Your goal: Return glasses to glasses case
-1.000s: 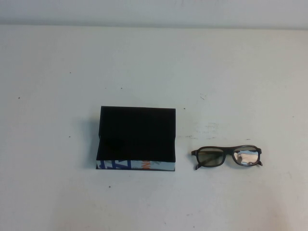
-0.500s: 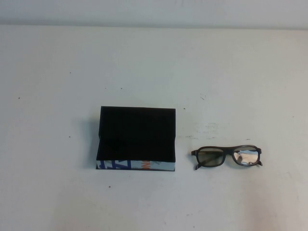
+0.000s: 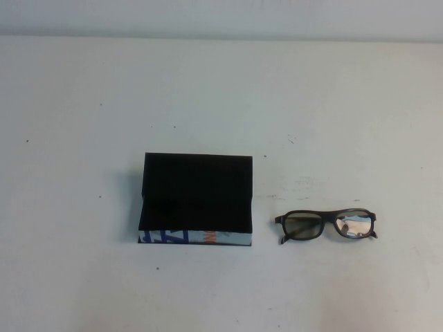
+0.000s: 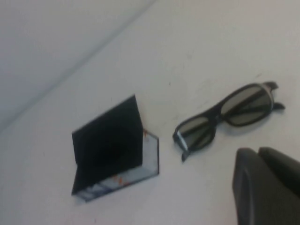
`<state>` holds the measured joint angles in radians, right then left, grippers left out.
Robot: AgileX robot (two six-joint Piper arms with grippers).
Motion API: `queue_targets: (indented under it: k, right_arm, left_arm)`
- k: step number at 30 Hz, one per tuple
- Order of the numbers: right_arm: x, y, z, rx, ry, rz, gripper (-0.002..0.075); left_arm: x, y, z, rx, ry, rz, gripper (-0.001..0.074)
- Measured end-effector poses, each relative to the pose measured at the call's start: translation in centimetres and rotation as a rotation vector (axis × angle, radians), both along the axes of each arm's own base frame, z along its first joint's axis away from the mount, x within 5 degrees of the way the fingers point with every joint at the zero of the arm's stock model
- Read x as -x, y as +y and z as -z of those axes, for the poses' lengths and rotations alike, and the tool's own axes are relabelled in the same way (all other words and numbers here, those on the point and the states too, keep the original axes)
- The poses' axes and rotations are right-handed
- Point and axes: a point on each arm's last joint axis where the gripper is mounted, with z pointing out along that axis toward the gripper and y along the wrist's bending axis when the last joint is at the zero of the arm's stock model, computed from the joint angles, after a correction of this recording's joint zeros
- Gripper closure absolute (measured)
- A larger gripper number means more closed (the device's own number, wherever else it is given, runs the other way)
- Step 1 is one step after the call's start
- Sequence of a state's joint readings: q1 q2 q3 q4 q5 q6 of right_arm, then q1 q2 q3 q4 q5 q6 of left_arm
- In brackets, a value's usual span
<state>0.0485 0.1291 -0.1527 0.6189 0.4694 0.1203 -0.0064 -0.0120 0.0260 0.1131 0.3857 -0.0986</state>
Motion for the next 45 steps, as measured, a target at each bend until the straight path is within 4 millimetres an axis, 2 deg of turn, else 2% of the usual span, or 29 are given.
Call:
queue_targets:
  k: [3, 7, 11, 16, 19, 22, 29, 34, 37, 40, 43, 45]
  right_arm:
    - [-0.5, 0.9, -2.5, 0.1, 0.104, -0.146, 0.0737]
    - [-2.2, 1.8, -5.3, 0.23, 0.216, -0.33, 0.0737]
    - [-4.4, 2.3, -6.3, 0.331, 0.285, -0.465, 0.0737]
    - [-7.1, 2.3, -5.9, 0.468, 0.353, -0.585, 0.0737]
    - [-8.6, 3.1, -5.7, 0.583, 0.386, -0.687, 0.0737]
    - [-10.1, 4.6, -5.7, 0.723, 0.389, -0.809, 0.0737]
    - [-14.2, 9.6, -5.8, 1.067, 0.312, -1.063, 0.0737]
    - [-17.8, 11.4, -5.4, 1.29, 0.208, -1.203, 0.0723]
    - [-19.7, 12.0, -4.8, 1.427, 0.139, -1.304, 0.0669]
    - [-20.8, 12.5, -3.6, 1.538, 0.079, -1.429, 0.0571]
    - [-22.0, 12.8, -2.5, 1.591, 0.041, -1.515, 0.048]
    - [-22.7, 12.8, -1.9, 1.603, 0.045, -1.534, 0.0447]
  left_arm:
    - [0.0, 0.0, 0.0, 0.0, 0.0, 0.0, 0.0738]
    - [0.0, 0.0, 0.0, 0.0, 0.0, 0.0, 0.0738]
    - [0.0, 0.0, 0.0, 0.0, 0.0, 0.0, 0.0738]
    - [0.0, 0.0, 0.0, 0.0, 0.0, 0.0, 0.0738]
    - [0.0, 0.0, 0.0, 0.0, 0.0, 0.0, 0.0738]
    - [0.0, 0.0, 0.0, 0.0, 0.0, 0.0, 0.0738]
    - [0.0, 0.0, 0.0, 0.0, 0.0, 0.0, 0.0738]
    - [0.0, 0.0, 0.0, 0.0, 0.0, 0.0, 0.0738]
    - [0.0, 0.0, 0.0, 0.0, 0.0, 0.0, 0.0738]
    - [0.0, 0.0, 0.0, 0.0, 0.0, 0.0, 0.0738]
    - [0.0, 0.0, 0.0, 0.0, 0.0, 0.0, 0.0738]
    - [0.0, 0.0, 0.0, 0.0, 0.0, 0.0, 0.0738]
